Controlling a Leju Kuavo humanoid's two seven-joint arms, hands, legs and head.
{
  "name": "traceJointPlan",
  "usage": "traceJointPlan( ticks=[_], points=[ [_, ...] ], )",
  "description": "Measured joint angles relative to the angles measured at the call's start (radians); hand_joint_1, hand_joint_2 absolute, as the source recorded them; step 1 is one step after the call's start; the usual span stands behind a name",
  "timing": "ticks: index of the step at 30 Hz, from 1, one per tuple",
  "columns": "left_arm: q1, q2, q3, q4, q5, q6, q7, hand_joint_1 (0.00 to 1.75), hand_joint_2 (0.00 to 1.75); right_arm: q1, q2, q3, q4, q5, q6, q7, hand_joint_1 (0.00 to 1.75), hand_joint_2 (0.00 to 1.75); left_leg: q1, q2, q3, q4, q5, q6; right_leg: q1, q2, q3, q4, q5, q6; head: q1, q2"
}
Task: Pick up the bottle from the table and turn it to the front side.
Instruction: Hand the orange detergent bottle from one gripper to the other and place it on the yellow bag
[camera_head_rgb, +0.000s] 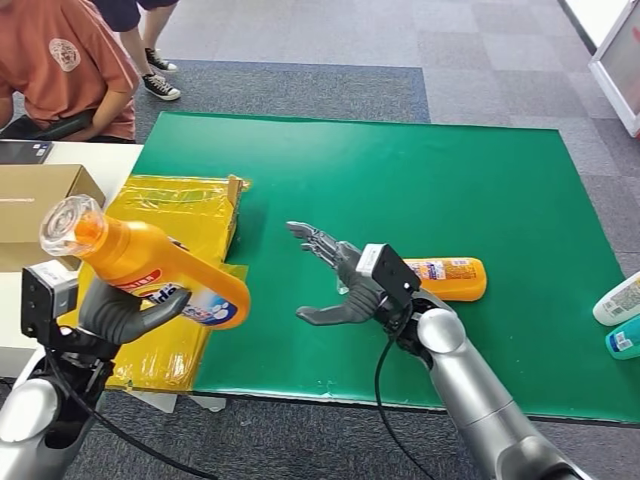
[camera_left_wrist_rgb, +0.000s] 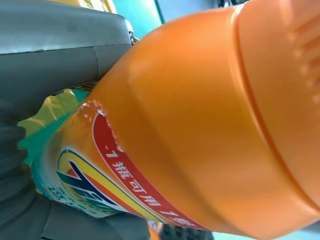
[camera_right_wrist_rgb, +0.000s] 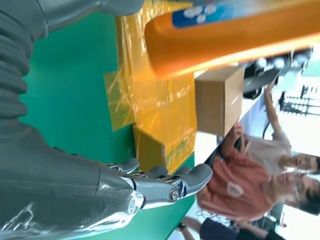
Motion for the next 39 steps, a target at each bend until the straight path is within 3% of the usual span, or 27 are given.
traceJointPlan(
  ticks=[7,14,20,28,39],
  points=[
    [0.083,-0.013,0.088,-0.032,-0.098,0.024,0.006,1.75,1.75,0.001,0.008,-0.066,0.002,0.033,-0.011,0.015,0.0,1.75,0.0,0.0,0.0,0.0,0.0,0.0,0.0,0.0,0.0,0.0,0.0,0.0,0.0,0.0],
    [0.098,-0.083,0.162,-0.07,-0.544,0.181,0.099,1.75,1.75,0.005,0.024,-0.138,-0.03,0.057,-0.067,0.08,0.0,1.75,0.0,0.0,0.0,0.0,0.0,0.0,0.0,0.0,0.0,0.0,0.0,0.0,0.0,0.0],
    [0.103,-0.134,0.214,-0.087,-0.759,0.223,0.115,1.75,1.75,0.023,0.029,-0.196,-0.049,0.075,-0.079,0.084,0.0,1.75,0.0,0.0,0.0,0.0,0.0,0.0,0.0,0.0,0.0,0.0,0.0,0.0,0.0,0.0],
    [0.106,-0.165,0.244,-0.092,-0.907,0.259,0.128,1.75,1.75,0.024,0.036,-0.23,-0.052,0.09,-0.084,0.084,0.0,1.75,0.0,0.0,0.0,0.0,0.0,0.0,0.0,0.0,0.0,0.0,0.0,0.0,0.0,0.0],
    [0.099,-0.17,0.24,-0.091,-1.434,0.385,0.157,1.75,1.75,0.023,0.049,-0.249,-0.064,0.122,-0.083,0.082,0.0,1.75,0.0,0.0,0.0,0.0,0.0,0.0,0.0,0.0,0.0,0.0,0.0,0.0,0.0,0.0]
  ],
)
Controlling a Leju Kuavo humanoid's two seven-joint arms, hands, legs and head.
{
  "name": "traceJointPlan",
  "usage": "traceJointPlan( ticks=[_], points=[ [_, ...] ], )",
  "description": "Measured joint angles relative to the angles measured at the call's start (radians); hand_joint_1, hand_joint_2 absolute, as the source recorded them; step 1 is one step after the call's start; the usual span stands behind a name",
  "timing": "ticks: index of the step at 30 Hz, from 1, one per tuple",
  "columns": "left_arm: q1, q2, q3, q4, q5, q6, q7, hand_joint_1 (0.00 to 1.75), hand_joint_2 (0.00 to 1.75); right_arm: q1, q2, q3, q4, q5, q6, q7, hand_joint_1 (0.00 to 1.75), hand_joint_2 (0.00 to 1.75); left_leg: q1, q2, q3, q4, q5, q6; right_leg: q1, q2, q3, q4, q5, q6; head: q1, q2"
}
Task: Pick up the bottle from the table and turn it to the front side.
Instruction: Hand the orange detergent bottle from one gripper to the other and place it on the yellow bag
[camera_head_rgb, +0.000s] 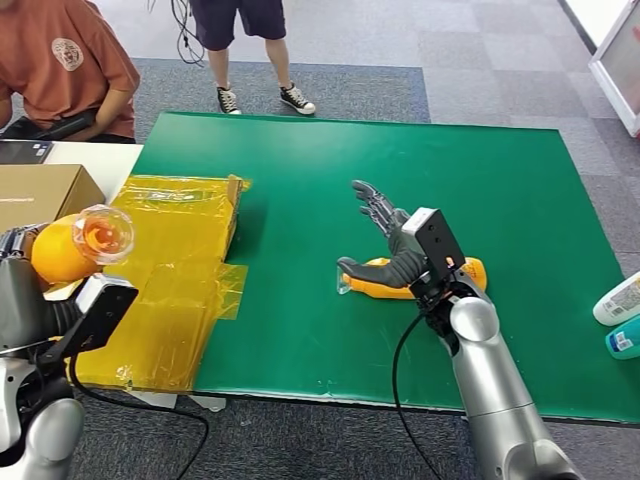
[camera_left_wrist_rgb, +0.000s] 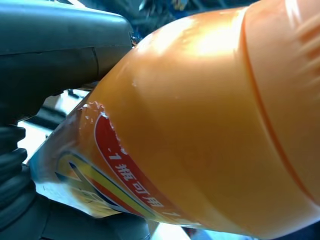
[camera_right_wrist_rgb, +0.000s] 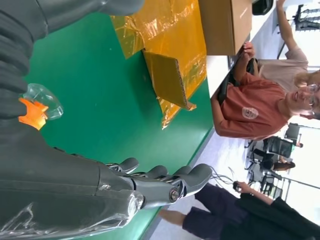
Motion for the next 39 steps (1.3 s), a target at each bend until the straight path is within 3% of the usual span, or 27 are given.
traceJointPlan(
  ticks=[8,20,28,39],
  points=[
    [-0.004,0.001,-0.011,0.021,-0.093,0.025,0.038,1.75,1.75,-0.001,0.011,0.002,-0.032,0.127,-0.052,-0.012,0.0,1.75,0.0,0.0,0.0,0.0,0.0,0.0,0.0,0.0,0.0,0.0,0.0,0.0,0.0,0.0],
    [-0.005,0.016,-0.023,0.055,-0.146,0.066,0.049,1.75,1.75,-0.003,0.021,0.003,-0.039,0.14,-0.051,-0.014,0.0,1.75,0.0,0.0,0.0,0.0,0.0,0.0,0.0,0.0,0.0,0.0,0.0,0.0,0.0,0.0],
    [-0.005,0.056,-0.041,0.148,-0.19,0.127,0.056,1.75,1.75,-0.005,0.023,0.013,-0.053,0.131,-0.046,-0.017,0.0,1.75,0.0,0.0,0.0,0.0,0.0,0.0,0.0,0.0,0.0,0.0,0.0,0.0,0.0,0.0],
    [-0.027,0.067,-0.051,0.287,-0.177,0.175,0.075,1.75,1.75,-0.017,0.025,0.05,-0.067,0.141,-0.046,-0.019,0.0,1.75,0.0,0.0,0.0,0.0,0.0,0.0,0.0,0.0,0.0,0.0,0.0,0.0,0.0,0.0]
  ],
)
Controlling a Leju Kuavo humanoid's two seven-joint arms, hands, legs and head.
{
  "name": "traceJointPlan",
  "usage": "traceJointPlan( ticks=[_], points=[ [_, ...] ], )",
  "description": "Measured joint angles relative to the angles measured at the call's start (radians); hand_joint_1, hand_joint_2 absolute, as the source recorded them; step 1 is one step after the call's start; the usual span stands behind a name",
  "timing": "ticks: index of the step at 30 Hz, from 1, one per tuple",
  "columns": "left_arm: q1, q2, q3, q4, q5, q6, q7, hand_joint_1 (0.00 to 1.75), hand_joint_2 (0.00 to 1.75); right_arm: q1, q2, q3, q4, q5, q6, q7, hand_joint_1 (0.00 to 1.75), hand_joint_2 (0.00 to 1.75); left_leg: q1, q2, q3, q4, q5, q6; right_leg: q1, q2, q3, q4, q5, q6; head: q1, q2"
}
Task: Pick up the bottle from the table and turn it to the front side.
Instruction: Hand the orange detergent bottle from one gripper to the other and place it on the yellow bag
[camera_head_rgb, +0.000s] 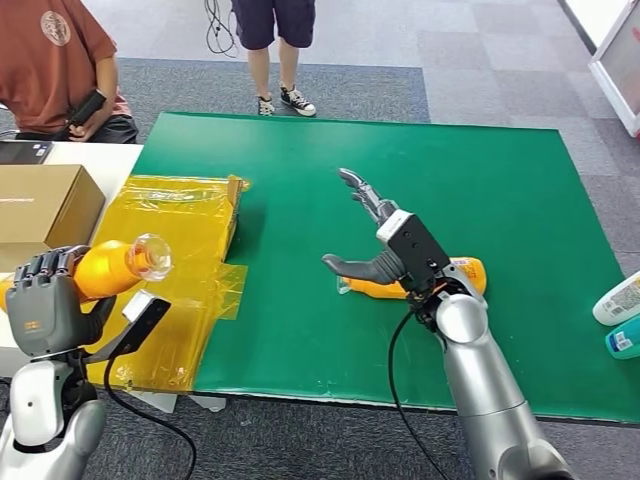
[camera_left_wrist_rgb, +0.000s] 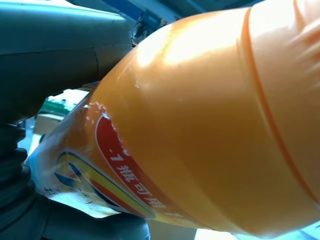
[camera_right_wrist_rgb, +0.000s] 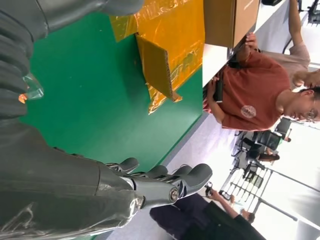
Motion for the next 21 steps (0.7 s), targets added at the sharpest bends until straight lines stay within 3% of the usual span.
traceJointPlan(
  ticks=[8,21],
  points=[
    [-0.032,0.01,0.016,0.174,0.044,0.06,-0.003,1.75,1.75,-0.019,0.0,0.053,-0.016,-0.001,0.003,-0.012,0.0,1.75,0.0,0.0,0.0,0.0,0.0,0.0,0.0,0.0,0.0,0.0,0.0,0.0,0.0,0.0],
    [-0.032,0.015,0.035,0.235,0.051,0.068,-0.012,1.75,1.75,-0.018,0.0,0.106,-0.055,-0.002,0.006,-0.02,0.0,1.75,0.0,0.0,0.0,0.0,0.0,0.0,0.0,0.0,-0.001,0.0,0.0,0.0,0.0,0.0]
  ],
)
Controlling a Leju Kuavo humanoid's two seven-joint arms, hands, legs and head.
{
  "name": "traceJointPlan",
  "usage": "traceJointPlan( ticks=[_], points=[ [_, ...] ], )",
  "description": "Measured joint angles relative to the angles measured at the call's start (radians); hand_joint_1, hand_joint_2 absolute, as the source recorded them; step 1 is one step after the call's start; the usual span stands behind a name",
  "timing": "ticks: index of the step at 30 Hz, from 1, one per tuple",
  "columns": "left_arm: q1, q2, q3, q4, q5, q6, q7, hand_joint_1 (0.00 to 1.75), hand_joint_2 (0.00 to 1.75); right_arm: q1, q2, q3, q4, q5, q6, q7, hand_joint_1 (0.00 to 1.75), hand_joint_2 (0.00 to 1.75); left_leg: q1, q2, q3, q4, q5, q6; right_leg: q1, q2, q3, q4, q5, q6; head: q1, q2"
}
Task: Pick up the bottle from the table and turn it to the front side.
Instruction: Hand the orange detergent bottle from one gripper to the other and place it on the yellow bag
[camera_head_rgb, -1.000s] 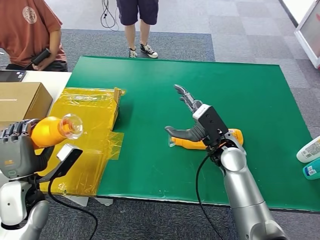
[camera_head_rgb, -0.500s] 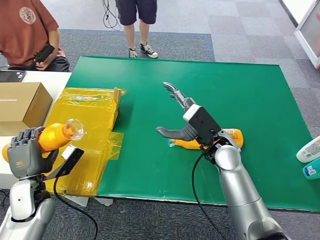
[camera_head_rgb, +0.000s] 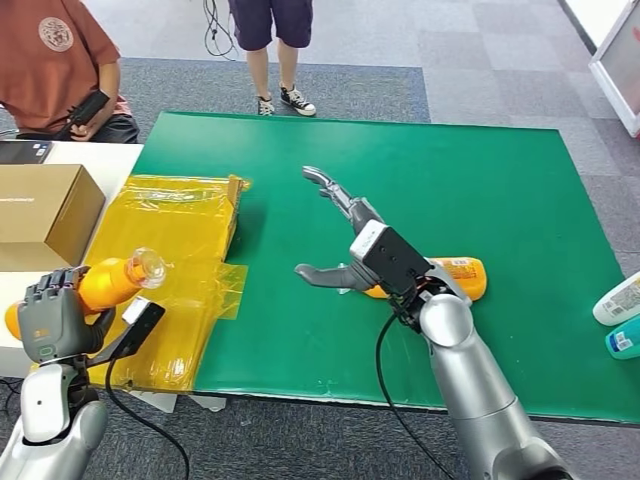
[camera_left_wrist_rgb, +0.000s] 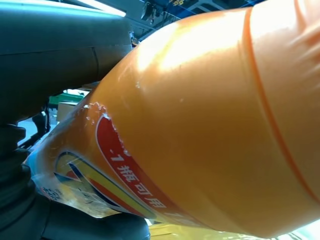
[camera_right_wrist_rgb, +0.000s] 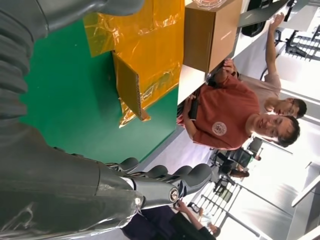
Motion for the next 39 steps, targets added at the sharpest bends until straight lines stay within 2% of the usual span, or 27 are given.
traceJointPlan(
  ticks=[18,26,34,38,39],
  points=[
    [-0.002,0.006,0.027,0.038,0.012,0.035,-0.003,1.75,1.75,0.0,-0.003,0.028,-0.036,0.005,-0.002,-0.017,0.0,1.75,0.0,0.0,0.0,0.0,0.0,0.0,0.0,0.0,0.0,0.0,0.0,0.0,0.0,0.0],
    [-0.051,0.013,0.056,0.136,0.043,0.06,-0.015,1.75,1.75,-0.004,-0.003,0.05,-0.039,0.006,-0.003,-0.019,0.0,1.75,0.0,0.0,0.0,0.0,0.0,0.0,0.0,0.0,0.0,0.0,0.0,0.0,0.0,0.0],
    [-0.067,0.014,0.067,0.183,0.045,0.064,-0.015,1.75,1.75,-0.006,-0.003,0.054,-0.041,0.006,-0.003,-0.019,0.0,1.75,0.0,0.0,-0.001,0.0,0.0,0.0,0.0,0.0,-0.001,0.0,0.0,0.0,0.0,0.0],
    [-0.07,0.015,0.067,0.194,0.045,0.064,-0.015,0.0,1.75,-0.007,-0.003,0.054,-0.041,0.006,-0.003,-0.019,0.0,1.75,0.0,0.0,-0.001,0.0,0.0,0.0,0.0,0.0,-0.001,0.0,0.0,0.0,0.0,0.0],
    [-0.07,0.015,0.067,0.197,0.045,0.064,-0.015,0.0,1.75,-0.008,-0.003,0.054,-0.041,0.006,-0.003,-0.019,0.0,1.75,0.0,0.0,-0.001,0.0,0.0,0.0,0.0,0.0,-0.001,0.0,0.0,0.0,0.0,0.0]
  ],
)
